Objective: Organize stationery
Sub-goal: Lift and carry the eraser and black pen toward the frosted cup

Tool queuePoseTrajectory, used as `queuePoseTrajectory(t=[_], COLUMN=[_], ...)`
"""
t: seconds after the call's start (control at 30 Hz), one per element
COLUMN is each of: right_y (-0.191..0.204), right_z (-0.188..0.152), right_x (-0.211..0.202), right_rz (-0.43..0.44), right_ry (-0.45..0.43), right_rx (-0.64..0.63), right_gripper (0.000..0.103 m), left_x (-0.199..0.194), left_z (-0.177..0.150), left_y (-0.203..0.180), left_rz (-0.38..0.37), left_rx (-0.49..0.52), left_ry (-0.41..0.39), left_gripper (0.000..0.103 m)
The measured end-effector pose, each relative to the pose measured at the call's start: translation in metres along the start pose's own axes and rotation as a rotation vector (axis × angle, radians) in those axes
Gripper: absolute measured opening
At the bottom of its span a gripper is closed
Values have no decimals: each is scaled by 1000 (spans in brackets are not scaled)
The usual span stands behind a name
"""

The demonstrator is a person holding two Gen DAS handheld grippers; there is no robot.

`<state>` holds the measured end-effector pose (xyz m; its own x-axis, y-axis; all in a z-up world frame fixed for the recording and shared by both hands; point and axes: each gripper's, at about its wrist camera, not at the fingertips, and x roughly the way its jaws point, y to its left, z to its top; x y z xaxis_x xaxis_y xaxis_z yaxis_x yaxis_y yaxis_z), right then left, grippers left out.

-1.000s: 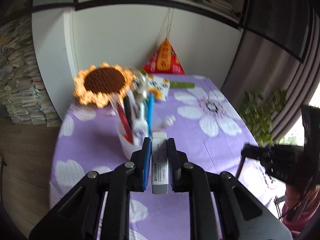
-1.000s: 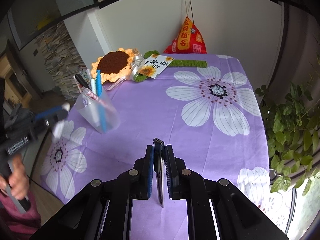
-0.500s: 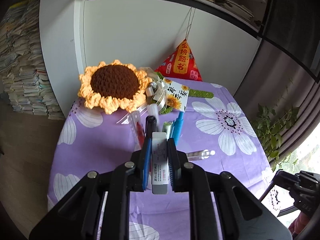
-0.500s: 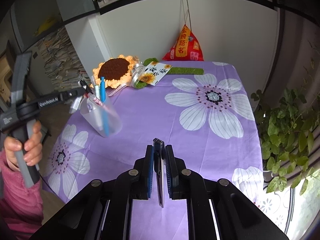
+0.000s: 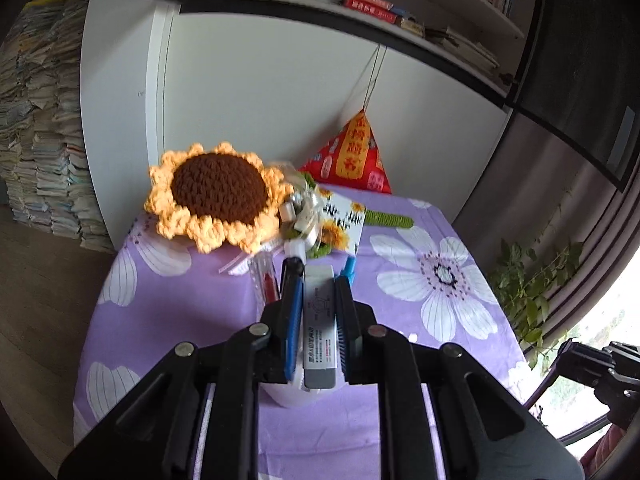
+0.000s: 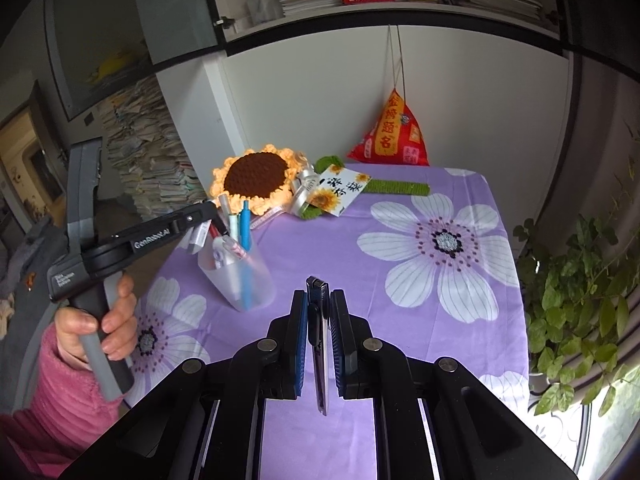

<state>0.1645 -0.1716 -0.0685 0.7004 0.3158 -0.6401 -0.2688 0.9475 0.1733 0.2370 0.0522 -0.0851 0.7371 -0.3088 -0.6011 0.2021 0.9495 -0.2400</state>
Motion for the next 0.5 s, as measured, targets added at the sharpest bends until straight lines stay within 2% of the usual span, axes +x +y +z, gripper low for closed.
queuePoseTrajectory(t=[0.07,0.27,0.4,0.5], right_y=[2,3,5,6], right_z=[0,0,0,0], right_x=[1,6,6,4], right_rz=[-3,-1,-2,-7], right_ry=[5,23,24,18], right_rx=[-7,-2,-7,-10], right_gripper=[12,12,12,12], left_x=[-1,-13,-8,-5], left_z=[-4,1,1,2], left_y=[3,10,17,19], left_rz=[-24,-37,-68,-65], left_rx=[-16,-41,-86,-100], left_ry=[-8,-114,-122,-134], left_gripper=[14,14,14,14])
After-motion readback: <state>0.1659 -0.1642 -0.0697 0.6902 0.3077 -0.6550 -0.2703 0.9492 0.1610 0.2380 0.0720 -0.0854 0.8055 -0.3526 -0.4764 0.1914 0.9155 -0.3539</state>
